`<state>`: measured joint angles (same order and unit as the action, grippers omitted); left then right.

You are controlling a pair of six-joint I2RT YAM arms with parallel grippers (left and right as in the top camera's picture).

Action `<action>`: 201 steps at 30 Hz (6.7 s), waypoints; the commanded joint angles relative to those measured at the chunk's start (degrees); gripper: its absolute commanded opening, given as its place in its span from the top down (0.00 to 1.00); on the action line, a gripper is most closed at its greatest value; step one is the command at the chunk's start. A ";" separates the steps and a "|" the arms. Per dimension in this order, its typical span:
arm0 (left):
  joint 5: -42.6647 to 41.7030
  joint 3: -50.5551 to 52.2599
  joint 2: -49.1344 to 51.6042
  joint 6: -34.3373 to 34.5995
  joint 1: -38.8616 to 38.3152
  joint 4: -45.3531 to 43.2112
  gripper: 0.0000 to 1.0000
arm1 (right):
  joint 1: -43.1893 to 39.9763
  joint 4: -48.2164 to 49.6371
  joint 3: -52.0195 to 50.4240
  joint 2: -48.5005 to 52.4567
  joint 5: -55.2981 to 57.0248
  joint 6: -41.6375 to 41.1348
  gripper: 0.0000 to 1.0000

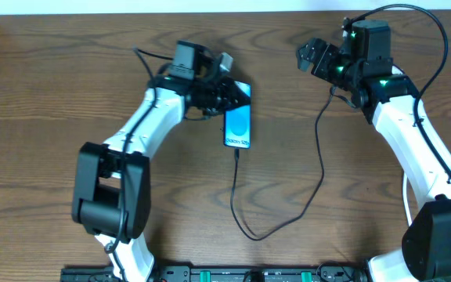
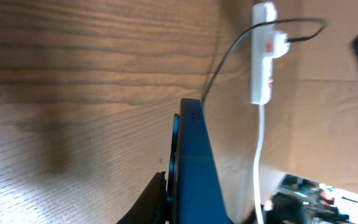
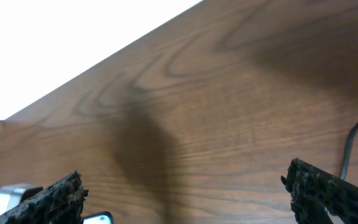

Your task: Plug charger to phone and switch on socket

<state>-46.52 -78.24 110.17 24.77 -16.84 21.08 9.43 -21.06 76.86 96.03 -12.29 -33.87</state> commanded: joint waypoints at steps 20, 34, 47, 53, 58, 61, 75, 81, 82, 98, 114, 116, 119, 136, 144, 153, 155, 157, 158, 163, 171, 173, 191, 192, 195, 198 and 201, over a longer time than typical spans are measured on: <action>8.66 -0.74 13.97 14.38 -6.75 -9.25 0.88 | -0.24 -5.57 0.35 -0.13 5.33 1.81 0.01; 10.14 -0.72 14.25 14.36 -6.75 -9.18 0.61 | -0.24 -5.62 0.28 -0.13 5.31 1.81 0.01; 14.51 -0.72 14.25 13.42 -6.75 -6.56 0.17 | -0.24 -5.60 0.28 -0.13 5.31 1.81 0.01; 24.24 -0.72 14.25 13.42 -6.69 0.00 0.16 | -0.24 -5.60 0.28 -0.13 5.31 1.81 0.01; 29.14 -0.72 14.25 13.42 -6.69 3.65 0.16 | -0.24 -5.60 0.28 -0.13 5.33 1.81 0.01; 29.70 -0.72 14.25 13.40 -6.69 4.61 0.16 | -0.24 -5.60 0.28 -0.13 5.33 1.79 0.01; 29.68 -1.40 5.01 -2.36 0.61 4.63 0.13 | -0.24 -5.84 0.28 -0.13 5.31 1.81 0.01; 29.68 -1.40 -6.25 -16.02 5.07 11.63 0.06 | -0.24 -7.26 0.28 -0.13 5.33 1.81 0.01; 29.68 -1.40 -8.17 -16.98 5.53 13.42 0.06 | -0.24 -7.67 0.28 -0.13 5.33 1.81 0.01; 29.68 -1.40 -32.98 -18.53 10.19 34.69 0.06 | -0.24 -11.21 0.28 -0.13 5.33 1.79 0.01; 29.68 -1.40 -49.53 -18.56 10.19 38.05 0.06 | -0.24 -12.09 0.28 -0.13 5.35 1.81 0.01; 29.70 -1.40 -50.69 -18.56 10.19 38.05 0.05 | -0.24 -12.09 0.28 -0.13 5.35 1.81 0.01; 29.68 -1.40 -51.58 -18.56 10.19 38.07 0.06 | -0.24 -12.09 0.28 -0.13 5.35 1.81 0.01; 29.70 -1.40 -51.06 -18.56 10.19 38.47 0.05 | -4.59 -14.97 6.10 -0.35 -4.61 17.57 0.01; 29.68 -1.40 -51.06 -18.56 10.19 38.47 0.06 | -18.93 -30.53 19.12 -0.33 -16.87 27.82 0.01; 29.70 -1.40 -51.06 -18.56 10.19 38.47 0.05 | -35.65 -40.22 23.74 0.37 -18.05 43.12 0.01; 29.68 -1.38 -51.06 -18.56 10.19 38.47 0.05 | -38.07 -40.83 23.52 1.38 -18.08 45.68 0.01; 29.68 -1.40 -51.06 -18.56 10.19 38.47 0.05 | -39.60 -41.16 23.50 2.64 -18.08 47.74 0.01; 29.68 -1.40 -51.06 -18.56 10.19 38.47 0.05 | -40.13 -41.18 23.50 3.45 -18.05 47.98 0.01; 29.68 -1.38 -51.06 -18.56 10.19 38.47 0.05 | -40.72 -41.07 23.47 8.96 -18.10 53.51 0.01; 29.68 -1.38 -51.06 -18.56 10.19 38.47 0.05 | -39.71 -39.26 23.47 19.80 -21.49 53.83 0.01; 29.68 -1.40 -51.06 -18.56 10.19 38.47 0.05 | -39.43 -38.40 23.47 22.14 -21.99 53.83 0.01; 29.70 -1.40 -51.06 -18.56 10.19 38.47 0.05 | -35.69 -34.88 23.47 30.51 -23.19 53.66 0.01; 29.68 -1.40 -51.06 -18.56 10.19 38.47 0.05 | -35.56 -34.38 23.47 30.51 -23.10 53.66 0.01; 29.68 -1.40 -51.06 -18.56 10.19 38.47 0.05 | -35.34 -32.76 23.47 30.53 -21.88 53.64 0.01; 29.68 -1.40 -51.06 -18.56 10.19 38.47 0.05 | -35.19 -31.50 23.47 30.53 -21.03 53.64 0.01; 29.68 -1.38 -51.06 -18.56 10.19 38.47 0.05 | -35.19 -31.45 23.47 30.53 -21.05 53.62 0.01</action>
<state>-17.43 -79.40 58.94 7.20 -6.79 59.57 -26.13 -52.62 99.68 126.19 -33.43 18.72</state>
